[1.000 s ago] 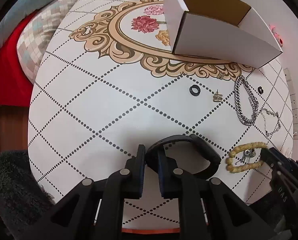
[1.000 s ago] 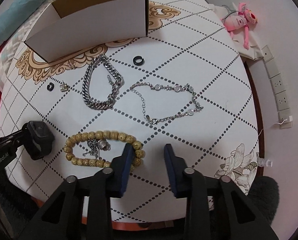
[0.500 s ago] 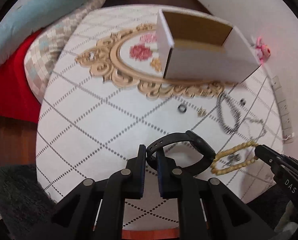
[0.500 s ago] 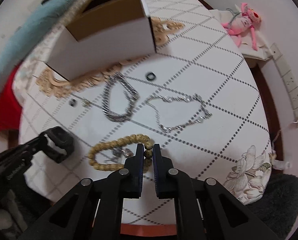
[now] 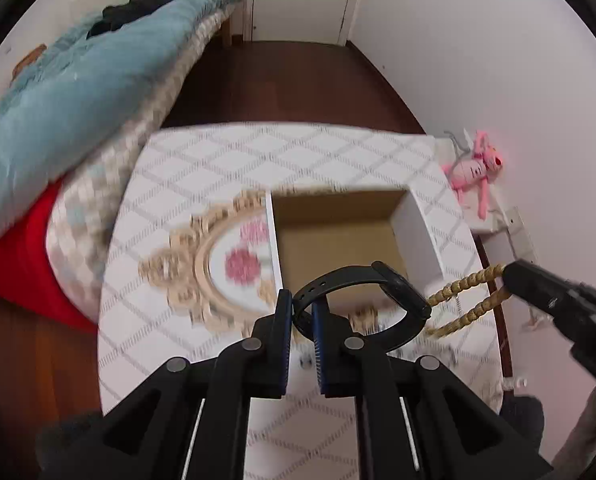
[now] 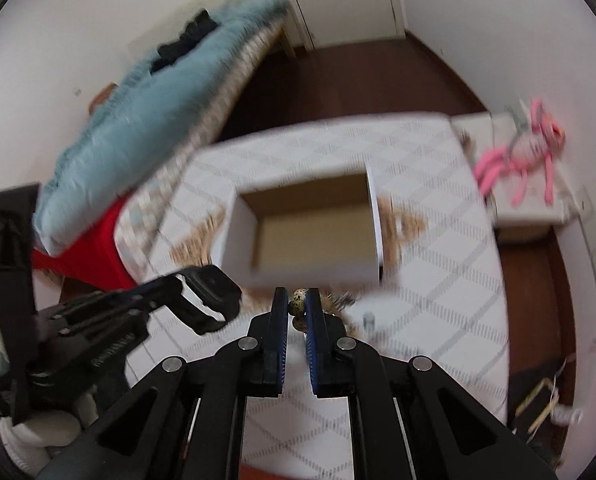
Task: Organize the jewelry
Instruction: 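Carry both items over the white box and open both tools to drop them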
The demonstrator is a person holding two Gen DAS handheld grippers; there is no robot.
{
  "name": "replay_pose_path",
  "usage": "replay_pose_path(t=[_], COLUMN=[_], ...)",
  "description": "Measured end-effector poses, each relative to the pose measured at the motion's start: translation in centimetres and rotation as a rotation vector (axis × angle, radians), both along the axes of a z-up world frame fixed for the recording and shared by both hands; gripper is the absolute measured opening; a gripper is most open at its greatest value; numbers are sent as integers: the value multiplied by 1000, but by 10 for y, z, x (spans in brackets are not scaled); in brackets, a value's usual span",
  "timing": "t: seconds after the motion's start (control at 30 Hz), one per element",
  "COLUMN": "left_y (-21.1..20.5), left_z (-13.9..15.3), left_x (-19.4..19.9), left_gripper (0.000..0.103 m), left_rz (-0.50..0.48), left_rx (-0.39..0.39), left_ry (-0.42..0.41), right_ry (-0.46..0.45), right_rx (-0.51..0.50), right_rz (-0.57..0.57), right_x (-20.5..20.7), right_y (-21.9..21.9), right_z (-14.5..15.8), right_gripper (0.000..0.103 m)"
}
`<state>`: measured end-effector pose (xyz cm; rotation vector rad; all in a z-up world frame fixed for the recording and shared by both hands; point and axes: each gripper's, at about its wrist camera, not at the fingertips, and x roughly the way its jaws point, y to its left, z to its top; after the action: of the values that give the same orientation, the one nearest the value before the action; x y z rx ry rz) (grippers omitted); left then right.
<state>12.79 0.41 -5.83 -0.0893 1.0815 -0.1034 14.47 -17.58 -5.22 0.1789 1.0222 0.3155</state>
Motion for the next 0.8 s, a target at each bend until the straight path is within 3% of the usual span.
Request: replay_pose_path(t=[0.17,0.3,0.5,0.53,0.57,0.63,0.73,0.8], left_y=[8,9,0,-1,-2,-3,-3,-2], left_z=[-11,-34,-55,-55,-54,-48,-38,-33], left_x=[47,76,102,106,108,109,107,103], left_gripper=[7,8,18,29,50,79,81,90], left_rz=[-9,-27,-51,-49,-51,-40,-33,-18], left_rx=[-2,-16,-37,-29,-21,-20,-8,9], left_ry=[42,114,193,200,194,170,129,100], right_ry=[-3,70,131,137,152,179,189,185], right_rx=[-5,-11,-41,-39,-36,-65,-129,-140], right_rz=[21,42,57,60,66,54,39,23], right_x=[54,90,115,118,122,129,130,127], right_y=[7,14,17,17,16,16,13,6], right_z=[10,-17,-53,-55,-58,-64,-70,-72], right_gripper=[9,9,9,9,10,10,23,60])
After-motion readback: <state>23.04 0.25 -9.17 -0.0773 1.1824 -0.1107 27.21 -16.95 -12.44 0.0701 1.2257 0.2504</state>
